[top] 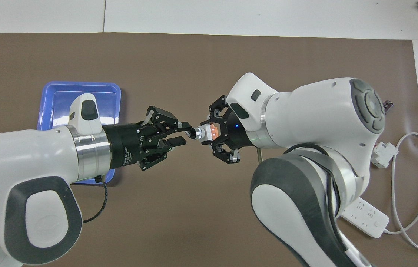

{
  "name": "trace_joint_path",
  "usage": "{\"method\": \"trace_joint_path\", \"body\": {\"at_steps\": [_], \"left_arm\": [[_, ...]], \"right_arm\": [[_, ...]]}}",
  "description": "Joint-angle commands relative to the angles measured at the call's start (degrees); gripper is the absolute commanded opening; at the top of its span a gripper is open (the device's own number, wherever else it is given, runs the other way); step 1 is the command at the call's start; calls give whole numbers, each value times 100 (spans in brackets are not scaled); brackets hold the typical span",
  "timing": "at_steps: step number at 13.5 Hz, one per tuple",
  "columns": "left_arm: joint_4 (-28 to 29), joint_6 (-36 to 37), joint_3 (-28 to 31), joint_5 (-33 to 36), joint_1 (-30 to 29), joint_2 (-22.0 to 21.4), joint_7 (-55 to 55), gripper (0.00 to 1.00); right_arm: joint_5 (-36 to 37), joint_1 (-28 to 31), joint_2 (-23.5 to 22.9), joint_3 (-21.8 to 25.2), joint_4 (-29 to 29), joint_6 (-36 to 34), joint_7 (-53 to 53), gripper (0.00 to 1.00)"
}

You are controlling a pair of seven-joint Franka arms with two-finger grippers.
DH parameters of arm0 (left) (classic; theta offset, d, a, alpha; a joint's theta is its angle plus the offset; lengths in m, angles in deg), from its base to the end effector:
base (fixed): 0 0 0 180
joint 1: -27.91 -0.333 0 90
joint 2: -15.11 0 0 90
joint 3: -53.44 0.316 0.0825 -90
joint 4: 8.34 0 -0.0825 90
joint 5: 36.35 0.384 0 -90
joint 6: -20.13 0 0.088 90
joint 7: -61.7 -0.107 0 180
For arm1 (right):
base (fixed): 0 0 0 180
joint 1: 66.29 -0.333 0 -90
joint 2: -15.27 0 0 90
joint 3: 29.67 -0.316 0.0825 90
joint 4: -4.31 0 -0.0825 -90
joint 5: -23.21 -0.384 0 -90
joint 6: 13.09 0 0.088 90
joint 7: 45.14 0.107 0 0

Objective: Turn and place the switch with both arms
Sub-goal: 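Close the left gripper on the switch end beside the right gripper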

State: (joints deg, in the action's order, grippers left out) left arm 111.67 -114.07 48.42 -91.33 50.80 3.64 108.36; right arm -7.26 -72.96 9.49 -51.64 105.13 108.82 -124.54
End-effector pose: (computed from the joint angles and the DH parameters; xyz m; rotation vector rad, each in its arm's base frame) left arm 0.4666 -0.2648 0.5624 2.0418 0.9433 -0.1889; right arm 0.5366 0.3086 0.5396 -1.8341 -1.9945 -0.6457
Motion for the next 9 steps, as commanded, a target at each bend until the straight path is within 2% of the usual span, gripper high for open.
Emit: {"method": "trace_joint_path", "body": {"at_steps": [1, 5, 7, 9], "left_arm": [[120, -194, 36, -101, 101, -32, -60, 39], [120, -308, 36, -92, 136, 30, -130, 39], [120, -344, 28, -83, 154, 56, -130, 39], [111, -536, 28, -83, 250, 91, -130, 39]], "right_arm": [[-222, -221, 121, 246, 140, 114, -41, 0], [-344, -370, 121, 430, 140, 122, -111, 0], [-415, -599, 121, 702, 140, 131, -111, 0], [-415, -608, 121, 712, 140, 131, -128, 0]]}}
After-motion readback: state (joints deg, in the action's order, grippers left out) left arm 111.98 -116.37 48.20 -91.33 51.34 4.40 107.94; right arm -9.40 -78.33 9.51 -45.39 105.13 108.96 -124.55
